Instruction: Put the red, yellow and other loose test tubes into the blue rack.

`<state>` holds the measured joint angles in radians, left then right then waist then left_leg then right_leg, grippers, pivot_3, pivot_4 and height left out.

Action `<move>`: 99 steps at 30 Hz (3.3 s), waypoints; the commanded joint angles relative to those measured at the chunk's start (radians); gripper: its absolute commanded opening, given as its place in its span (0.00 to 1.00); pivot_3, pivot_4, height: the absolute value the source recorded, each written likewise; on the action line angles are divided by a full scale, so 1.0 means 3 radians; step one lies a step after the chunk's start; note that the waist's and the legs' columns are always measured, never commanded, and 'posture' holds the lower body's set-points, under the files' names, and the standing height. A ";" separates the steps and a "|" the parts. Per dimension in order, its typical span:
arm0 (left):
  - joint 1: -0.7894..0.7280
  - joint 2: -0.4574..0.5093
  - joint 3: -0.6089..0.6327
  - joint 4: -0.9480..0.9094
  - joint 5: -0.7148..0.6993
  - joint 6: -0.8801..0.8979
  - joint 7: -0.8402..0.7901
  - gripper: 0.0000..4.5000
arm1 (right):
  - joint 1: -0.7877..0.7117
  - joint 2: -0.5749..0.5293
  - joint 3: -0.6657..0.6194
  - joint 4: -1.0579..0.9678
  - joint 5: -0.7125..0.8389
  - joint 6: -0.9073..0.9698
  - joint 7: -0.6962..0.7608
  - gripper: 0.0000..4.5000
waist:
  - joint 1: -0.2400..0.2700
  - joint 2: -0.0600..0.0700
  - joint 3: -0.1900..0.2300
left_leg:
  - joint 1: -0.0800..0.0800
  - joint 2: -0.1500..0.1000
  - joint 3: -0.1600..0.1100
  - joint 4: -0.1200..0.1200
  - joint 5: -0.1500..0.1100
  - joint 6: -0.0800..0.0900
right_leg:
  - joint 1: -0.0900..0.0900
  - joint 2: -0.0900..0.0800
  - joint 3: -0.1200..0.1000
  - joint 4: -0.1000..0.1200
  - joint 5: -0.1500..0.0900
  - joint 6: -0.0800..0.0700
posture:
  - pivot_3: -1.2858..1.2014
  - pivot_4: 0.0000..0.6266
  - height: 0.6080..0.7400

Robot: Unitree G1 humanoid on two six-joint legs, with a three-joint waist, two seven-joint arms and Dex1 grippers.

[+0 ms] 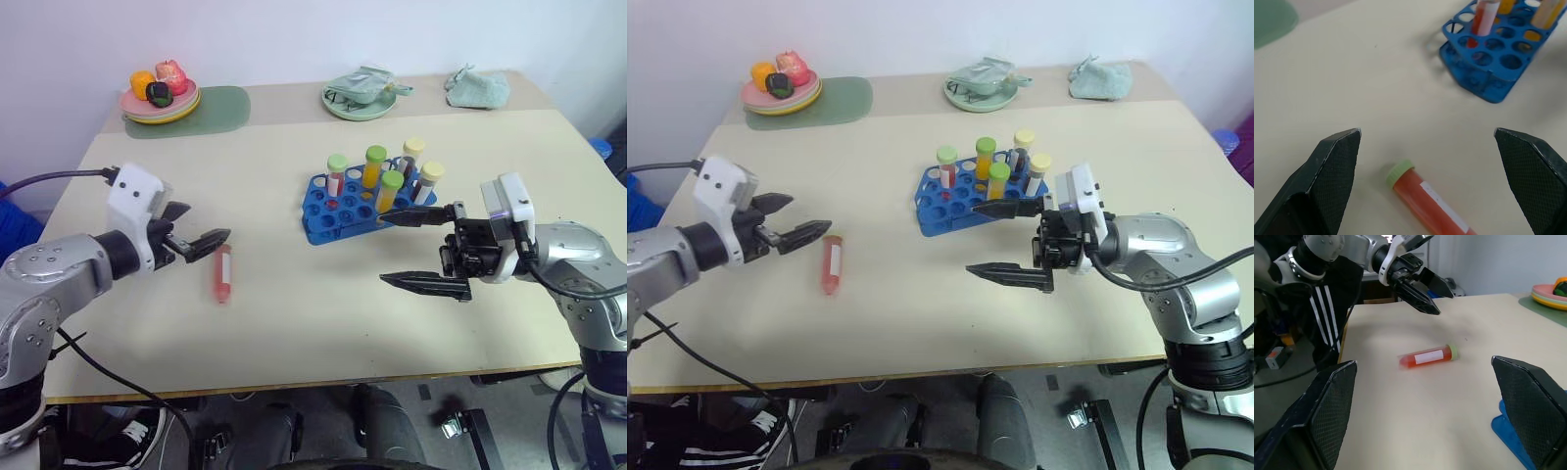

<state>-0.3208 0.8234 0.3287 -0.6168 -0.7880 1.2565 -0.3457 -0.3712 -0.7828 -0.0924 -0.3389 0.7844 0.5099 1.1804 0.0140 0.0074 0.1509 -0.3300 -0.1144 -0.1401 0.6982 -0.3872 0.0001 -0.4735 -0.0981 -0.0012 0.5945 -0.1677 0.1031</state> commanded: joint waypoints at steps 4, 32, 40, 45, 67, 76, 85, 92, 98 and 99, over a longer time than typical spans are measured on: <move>-0.0305 -0.0330 0.0174 -0.0137 -0.0047 0.1106 0.0687 1.00 | -0.0005 0.0025 -0.0030 -0.0116 0.0027 0.0020 -0.0047 0.99 | -0.0001 -0.0002 0.0001 | 0.0001 -0.0001 0.0000 0.0001 0.0000 0.0000 | 0.0001 0.0000 0.0000 0.0001 0.0000 0.0000 | 0.52 0.24 1.00; -0.0593 0.0705 -0.1056 0.1838 -0.3947 0.0075 0.3654 1.00 | 0.0087 0.0164 0.0087 -0.0204 -0.0034 0.0027 -0.0186 0.99 | -0.0004 -0.0009 0.0006 | 0.0011 -0.0003 0.0000 0.0000 -0.0001 -0.0009 | 0.0001 0.0002 0.0006 0.0007 0.0000 -0.0001 | 0.52 0.24 1.00; -0.0901 0.0584 -0.1310 0.2169 -0.3947 0.0246 0.3641 1.00 | 0.0118 0.0153 0.0082 -0.0223 -0.0040 0.0033 -0.0185 0.99 | -0.0006 -0.0009 0.0005 | 0.0012 -0.0003 0.0000 -0.0001 0.0000 -0.0010 | 0.0000 0.0002 0.0007 0.0007 0.0000 -0.0001 | 0.52 0.24 1.00; -0.0910 0.0492 -0.1324 0.2232 -0.3947 0.0260 0.3707 1.00 | 0.0151 0.0158 0.0092 -0.0228 -0.0057 0.0015 -0.0183 0.99 | -0.0001 -0.0009 0.0005 | 0.0012 -0.0003 0.0000 0.0001 0.0000 -0.0010 | 0.0001 0.0002 0.0007 0.0007 0.0000 -0.0001 | 0.52 0.24 1.00; -0.0772 0.0283 -0.1341 0.2142 -0.3947 0.0233 0.3855 1.00 | 0.0179 0.0164 0.0111 -0.0235 -0.0086 0.0022 -0.0214 0.99 | -0.0001 -0.0010 0.0005 | 0.0013 -0.0003 0.0000 0.0001 0.0000 -0.0010 | 0.0002 0.0001 0.0007 0.0007 0.0000 -0.0001 | 0.52 0.24 1.00; -0.0731 0.0159 -0.1306 0.2078 -0.3947 0.0168 0.3963 0.51 | 0.0170 0.0164 0.0119 -0.0230 -0.0110 0.0019 -0.0237 1.00 | -0.0001 -0.0010 0.0005 | 0.0013 -0.0003 0.0000 0.0001 0.0000 -0.0010 | 0.0002 0.0001 0.0007 0.0008 0.0000 -0.0001 | 0.52 0.24 1.00; -0.0664 0.0088 -0.1231 0.2049 -0.3947 0.0109 0.4100 0.51 | 0.0173 0.0178 0.0128 -0.0231 -0.0144 -0.0009 -0.0246 1.00 | 0.0002 -0.0009 0.0005 | 0.0014 -0.0003 0.0000 0.0001 0.0000 -0.0010 | 0.0004 0.0001 0.0007 0.0007 0.0000 -0.0001 | 0.52 0.24 1.00; -0.0631 0.0051 -0.1196 0.1985 -0.3947 0.0064 0.4162 0.17 | 0.0186 0.0183 0.0118 -0.0243 -0.0167 -0.0018 -0.0248 1.00 | 0.0003 -0.0010 0.0005 | 0.0018 -0.0003 0.0000 0.0001 0.0000 -0.0010 | 0.0008 0.0001 0.0007 0.0007 0.0000 -0.0001 | 0.52 0.24 1.00; -0.0665 0.0364 -0.1141 0.1764 -0.3947 -0.0089 0.4192 0.17 | 0.0222 0.0184 0.0073 -0.0278 -0.0155 -0.0014 -0.0282 1.00 | -0.0002 -0.0010 0.0005 | 0.0019 -0.0003 0.0000 0.0001 0.0000 -0.0010 | 0.0008 0.0002 0.0007 0.0007 0.0000 -0.0001 | 0.52 0.24 1.00; -0.0664 0.0448 -0.1133 0.1684 -0.3947 -0.0134 0.4193 0.17 | 0.0227 0.0187 0.0067 -0.0280 -0.0161 -0.0022 -0.0291 1.00 | -0.0002 -0.0010 0.0006 | 0.0018 -0.0002 0.0000 0.0000 0.0000 -0.0010 | 0.0007 0.0002 0.0007 0.0007 0.0000 -0.0001 | 0.52 0.24 1.00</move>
<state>-0.5059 0.9194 -0.0498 -0.0573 -1.9703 1.2469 0.9049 -0.2998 -0.7277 -0.0493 -0.3895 0.7285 0.5174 1.0997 0.0135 0.0045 0.1525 -0.3245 -0.1150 -0.1402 0.6983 -0.3873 -0.0030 -0.4713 -0.0976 0.0010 0.5965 -0.1678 0.1029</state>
